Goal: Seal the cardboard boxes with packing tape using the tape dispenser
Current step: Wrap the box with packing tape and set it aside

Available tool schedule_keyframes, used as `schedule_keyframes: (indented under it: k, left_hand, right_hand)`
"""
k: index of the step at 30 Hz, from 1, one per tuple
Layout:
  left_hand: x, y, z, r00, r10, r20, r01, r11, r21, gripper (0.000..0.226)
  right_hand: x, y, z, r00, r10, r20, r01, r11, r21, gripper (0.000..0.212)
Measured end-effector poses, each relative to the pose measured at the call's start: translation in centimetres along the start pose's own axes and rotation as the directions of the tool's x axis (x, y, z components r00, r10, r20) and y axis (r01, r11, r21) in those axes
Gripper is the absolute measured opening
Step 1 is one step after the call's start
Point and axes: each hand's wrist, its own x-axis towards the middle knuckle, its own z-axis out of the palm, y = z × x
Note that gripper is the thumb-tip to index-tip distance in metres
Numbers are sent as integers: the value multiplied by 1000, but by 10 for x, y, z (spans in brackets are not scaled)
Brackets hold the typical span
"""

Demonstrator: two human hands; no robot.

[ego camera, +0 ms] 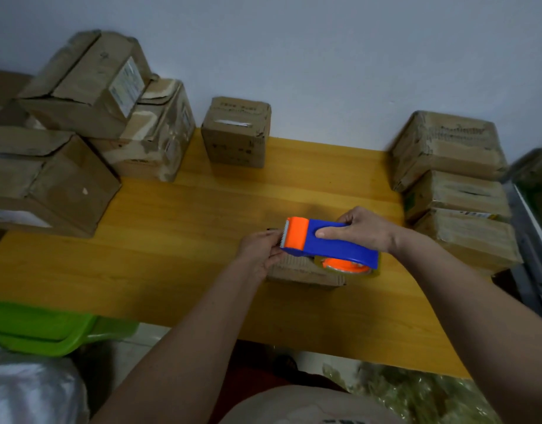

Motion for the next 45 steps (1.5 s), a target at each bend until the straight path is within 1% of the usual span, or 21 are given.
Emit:
schedule_keyframes:
  k: [3, 6, 8, 10, 13, 17, 22, 24, 27, 31, 34, 36, 37, 38, 39, 40, 41, 42, 43, 44, 45]
  left_hand:
    - [0, -7, 3, 993, 61, -98, -56, 997, 47, 3]
    - [5, -10, -6, 976, 94, -198, -101, 995, -24, 8]
    - [8, -9, -14, 966, 124, -227, -135, 990, -32, 11]
    - [10, -7, -19, 962, 162, -220, -161, 987, 23, 13]
    - [13, -5, -24, 957, 187, -220, -158, 977, 143, 18]
    - [16, -9, -27, 929, 228, -291, -155, 954, 255, 24]
    - [18, -14, -23, 873, 302, -383, -209, 941, 265, 10]
    - [19, -17, -21, 857, 310, -413, -217, 942, 256, 8]
    - [21, -22, -20, 855, 284, -434, -195, 951, 240, 10]
    - [28, -29, -20, 864, 268, -427, -172, 953, 251, 13]
    - [30, -36, -18, 858, 318, -404, -170, 917, 362, 22]
    - [32, -40, -15, 850, 372, -372, -178, 869, 462, 21]
    - [33, -39, -13, 860, 375, -347, -164, 846, 508, 20]
    - [35, -38, -11, 878, 344, -332, -120, 831, 544, 20]
    - [37, -36, -10, 898, 276, -342, -33, 820, 572, 20]
    - [39, -34, -12, 907, 181, -381, 89, 800, 593, 28]
    - [41, -34, -16, 896, 89, -436, 210, 779, 591, 44]
    - [40, -33, -19, 879, 80, -469, 242, 773, 586, 55]
    - [37, -35, -23, 866, 196, -459, 137, 791, 597, 57]
    - [33, -40, -24, 833, 383, -398, -62, 780, 622, 54]
    - [27, -47, -25, 798, 536, -275, -263, 720, 642, 51]
  right_hand:
    - [1, -1, -7, 1000, 17, 26, -15, 997, -72, 53]
    - [-1, 2, -13, 999, 37, 28, -33, 990, -140, 55]
    - [-1, 3, -15, 1000, 27, -3, -27, 986, -165, 57]
    - [0, 1, -15, 999, 33, -7, -34, 984, -173, 58]
    - [6, -6, -11, 998, 58, 0, -57, 976, -212, 60]
    - [15, -16, -9, 995, 100, -15, -100, 952, -289, 59]
    - [28, -22, -3, 990, 144, 6, -135, 938, -320, 66]
    - [32, -25, -2, 987, 162, 10, -149, 931, -333, 66]
    - [36, -30, 1, 984, 177, -7, -166, 903, -396, 62]
    - [43, -32, 6, 982, 186, -38, -183, 876, -447, 65]
    - [47, -31, 7, 981, 188, -42, -185, 862, -472, 67]
    - [49, -31, 8, 980, 193, -42, -189, 856, -480, 67]
    - [50, -31, 8, 980, 195, -40, -190, 856, -481, 67]
    - [50, -31, 9, 980, 196, -36, -189, 857, -479, 66]
    - [50, -32, 9, 980, 198, -34, -190, 858, -477, 66]
    - [50, -32, 9, 979, 201, -33, -192, 859, -475, 66]
    - [50, -32, 9, 978, 204, -34, -195, 859, -474, 67]
    - [50, -31, 9, 978, 204, -33, -195, 859, -473, 67]
    - [51, -31, 9, 978, 205, -30, -194, 859, -474, 68]
    - [51, -31, 8, 978, 208, -26, -196, 859, -473, 68]
    - [51, -31, 8, 977, 213, -24, -199, 860, -470, 68]
